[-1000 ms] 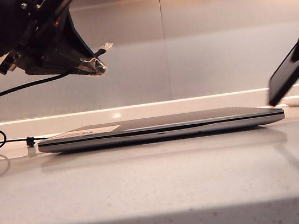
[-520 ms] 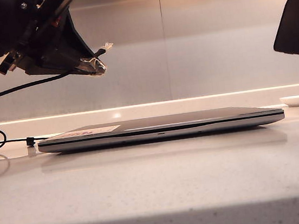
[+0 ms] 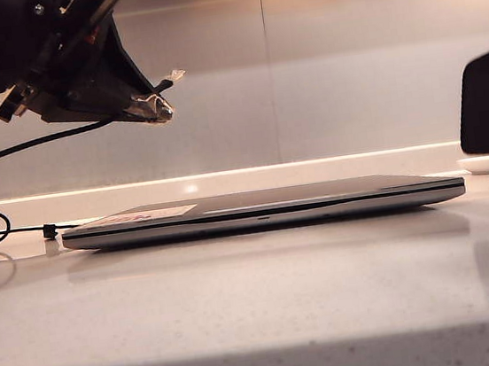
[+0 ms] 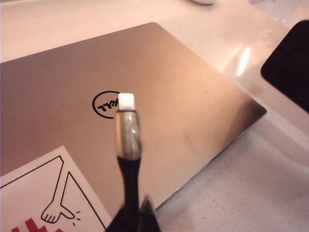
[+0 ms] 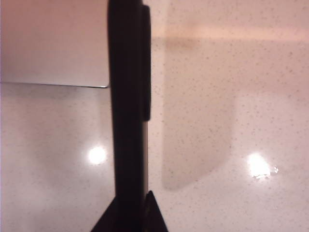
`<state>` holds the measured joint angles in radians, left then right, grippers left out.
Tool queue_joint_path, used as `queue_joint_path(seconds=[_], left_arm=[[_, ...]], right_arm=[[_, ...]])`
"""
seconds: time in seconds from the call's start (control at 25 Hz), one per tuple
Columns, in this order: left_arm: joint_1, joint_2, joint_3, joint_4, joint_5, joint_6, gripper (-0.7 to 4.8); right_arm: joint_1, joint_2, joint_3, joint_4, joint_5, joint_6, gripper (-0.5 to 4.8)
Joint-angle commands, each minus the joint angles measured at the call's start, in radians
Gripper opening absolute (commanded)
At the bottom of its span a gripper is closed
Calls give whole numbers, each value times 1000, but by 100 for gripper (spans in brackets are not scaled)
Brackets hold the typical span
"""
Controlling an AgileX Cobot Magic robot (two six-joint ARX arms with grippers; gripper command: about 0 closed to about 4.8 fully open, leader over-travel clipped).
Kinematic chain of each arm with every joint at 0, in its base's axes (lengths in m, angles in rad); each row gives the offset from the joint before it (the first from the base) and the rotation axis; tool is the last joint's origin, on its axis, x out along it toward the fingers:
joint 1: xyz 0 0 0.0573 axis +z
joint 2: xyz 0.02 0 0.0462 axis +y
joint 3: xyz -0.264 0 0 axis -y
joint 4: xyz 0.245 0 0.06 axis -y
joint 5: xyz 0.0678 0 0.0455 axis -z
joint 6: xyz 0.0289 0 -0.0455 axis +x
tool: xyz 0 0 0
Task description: Pick up the charging cable and the phone, plug the charging cable into the charging port on the phone, and finally place them back on the table.
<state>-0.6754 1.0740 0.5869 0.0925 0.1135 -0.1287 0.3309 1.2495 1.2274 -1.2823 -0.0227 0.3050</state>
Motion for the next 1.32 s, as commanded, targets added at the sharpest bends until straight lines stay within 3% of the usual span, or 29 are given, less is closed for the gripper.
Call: queue_joint_path(seconds=[0.04,0.76,0.92,1.32], left_arm=[[-1,-3,2,13,3,-3,-7],[-1,-3,2,14,3,-3,-7],[-1,-3,2,14,3,-3,-7],[-1,-3,2,13,3,-3,-7]], right_arm=[[3,34,7,11,2,-21,-6],[2,151,5,26,2,-46,-5],[1,151,5,34,3,-46,87],[2,214,5,42,2,-48,100]])
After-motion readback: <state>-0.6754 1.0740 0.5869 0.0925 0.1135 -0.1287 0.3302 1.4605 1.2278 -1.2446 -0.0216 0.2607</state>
